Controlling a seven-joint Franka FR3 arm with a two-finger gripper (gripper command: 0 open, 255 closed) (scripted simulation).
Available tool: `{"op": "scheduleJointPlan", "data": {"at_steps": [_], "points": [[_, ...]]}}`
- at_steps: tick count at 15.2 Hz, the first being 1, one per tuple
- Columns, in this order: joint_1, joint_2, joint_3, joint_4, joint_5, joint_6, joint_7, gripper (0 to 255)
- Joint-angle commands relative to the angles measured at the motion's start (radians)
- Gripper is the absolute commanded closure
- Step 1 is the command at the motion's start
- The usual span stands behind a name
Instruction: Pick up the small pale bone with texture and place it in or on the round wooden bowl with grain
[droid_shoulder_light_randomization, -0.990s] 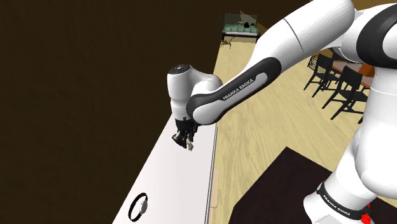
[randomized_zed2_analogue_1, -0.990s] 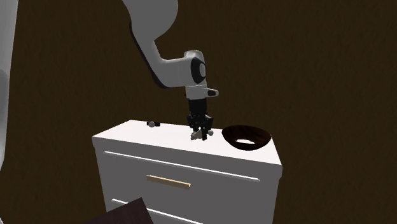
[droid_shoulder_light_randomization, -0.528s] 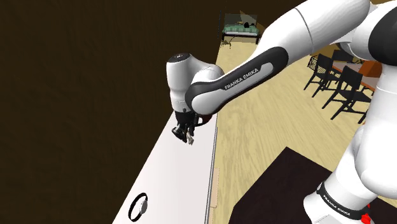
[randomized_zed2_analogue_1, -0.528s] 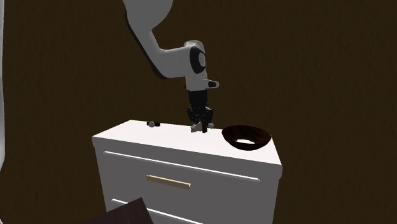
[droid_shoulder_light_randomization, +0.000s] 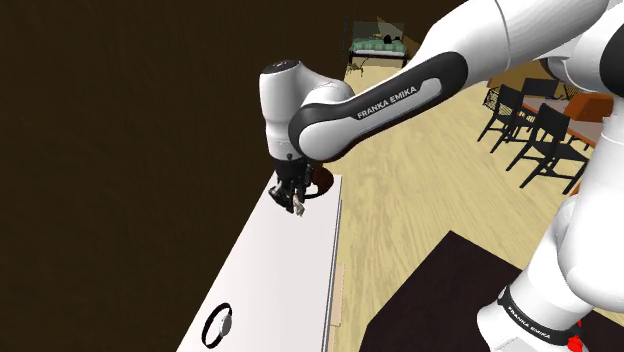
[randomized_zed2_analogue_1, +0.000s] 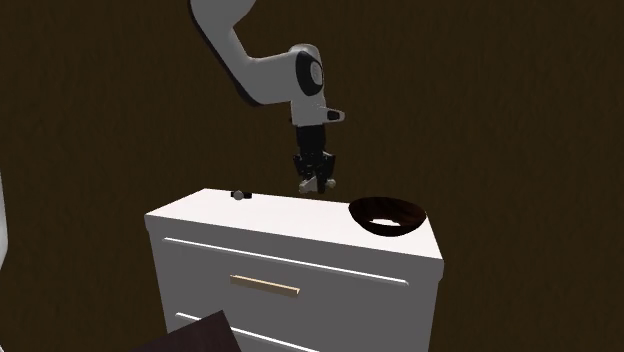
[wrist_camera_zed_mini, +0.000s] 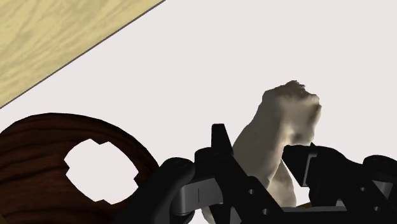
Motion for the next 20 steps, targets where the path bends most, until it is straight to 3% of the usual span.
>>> {"op": "scheduleJointPlan", "data": {"at_steps": [1,7,20], "points": [[-0.002,-0.012,0.000,0.014,0.007,-0.024,-0.009,255],[-0.004,-0.037,0.003,0.058,0.023,-0.091,-0.025,255],[-0.151,0.095,-0.112,0.233,-0.002,-0.102,-0.288,255]]}}
